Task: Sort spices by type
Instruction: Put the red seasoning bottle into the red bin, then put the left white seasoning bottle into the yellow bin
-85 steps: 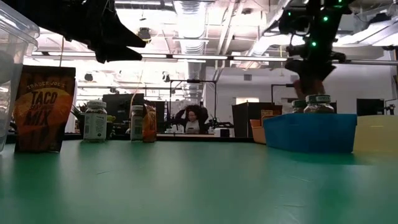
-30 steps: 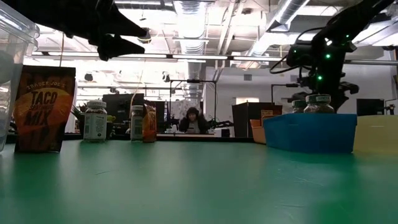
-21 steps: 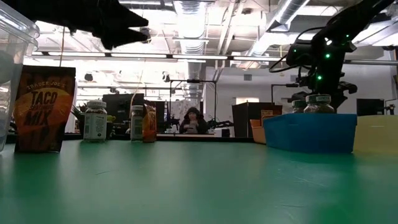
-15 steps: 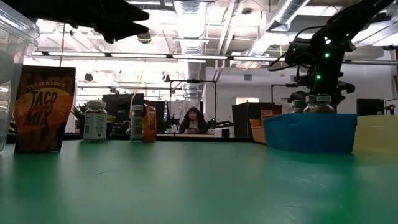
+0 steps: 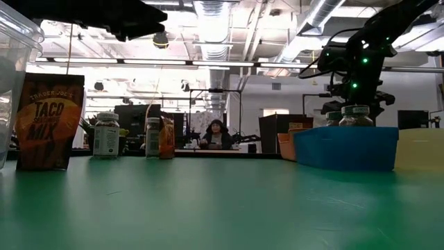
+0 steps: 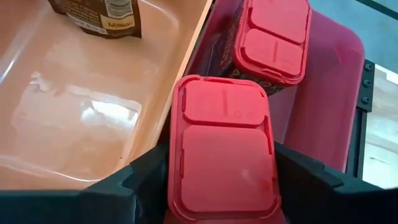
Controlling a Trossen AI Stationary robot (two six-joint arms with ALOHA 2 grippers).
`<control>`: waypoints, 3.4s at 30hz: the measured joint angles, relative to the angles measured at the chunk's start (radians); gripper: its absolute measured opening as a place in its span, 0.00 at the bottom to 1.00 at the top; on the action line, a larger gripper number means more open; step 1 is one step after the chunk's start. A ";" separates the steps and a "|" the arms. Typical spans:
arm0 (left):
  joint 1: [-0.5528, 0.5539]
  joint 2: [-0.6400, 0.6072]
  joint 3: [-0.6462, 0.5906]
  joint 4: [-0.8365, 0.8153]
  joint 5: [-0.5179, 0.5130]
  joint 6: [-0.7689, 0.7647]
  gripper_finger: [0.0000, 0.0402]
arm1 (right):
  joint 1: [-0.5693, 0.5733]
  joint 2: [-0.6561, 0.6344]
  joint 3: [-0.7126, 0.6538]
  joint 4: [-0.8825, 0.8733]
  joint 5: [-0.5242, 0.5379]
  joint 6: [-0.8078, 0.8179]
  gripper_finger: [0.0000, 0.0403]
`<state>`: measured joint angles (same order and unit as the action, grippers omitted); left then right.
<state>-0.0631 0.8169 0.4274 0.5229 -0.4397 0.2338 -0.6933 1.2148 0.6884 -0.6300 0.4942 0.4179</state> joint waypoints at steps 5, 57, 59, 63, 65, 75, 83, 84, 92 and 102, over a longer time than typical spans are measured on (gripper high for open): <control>0.000 0.000 0.000 0.000 0.000 0.000 0.75 | 0.000 0.000 0.000 -0.019 -0.003 0.000 0.67; 0.000 -0.018 0.000 -0.050 0.078 -0.044 0.75 | 0.014 -0.013 0.131 -0.312 -0.100 0.072 0.90; 0.000 -0.046 0.000 -0.086 0.078 -0.044 0.75 | 0.034 -0.013 0.172 -0.333 -0.099 0.071 0.90; 0.000 -0.116 0.000 -0.155 0.066 -0.067 0.75 | 0.086 -0.013 0.266 -0.332 -0.086 0.049 0.90; 0.000 -0.150 0.001 -0.192 0.038 -0.087 0.75 | 0.125 -0.013 0.302 -0.305 -0.077 0.034 0.90; 0.015 -0.203 0.003 -0.379 -0.306 -0.198 0.75 | 0.376 0.003 0.290 0.346 -0.102 -0.270 0.90; 0.082 -0.202 0.174 -0.912 -0.212 -0.394 0.75 | 0.514 0.108 0.289 0.665 -0.196 -0.377 0.90; 0.086 -0.202 0.195 -0.990 -0.191 -0.424 0.75 | 0.527 0.128 0.289 0.681 -0.205 -0.385 0.90; 0.111 -0.196 0.345 -1.400 -0.108 -0.594 0.75 | 0.578 0.305 0.288 0.837 -0.235 -0.463 0.90; 0.120 -0.158 0.487 -1.643 -0.069 -0.697 0.75 | 0.574 0.358 0.288 0.859 -0.268 -0.539 0.90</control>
<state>0.0573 0.6587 0.9146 -1.1197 -0.5085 -0.4630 -0.1192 1.5726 0.9768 0.2291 0.2260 -0.1209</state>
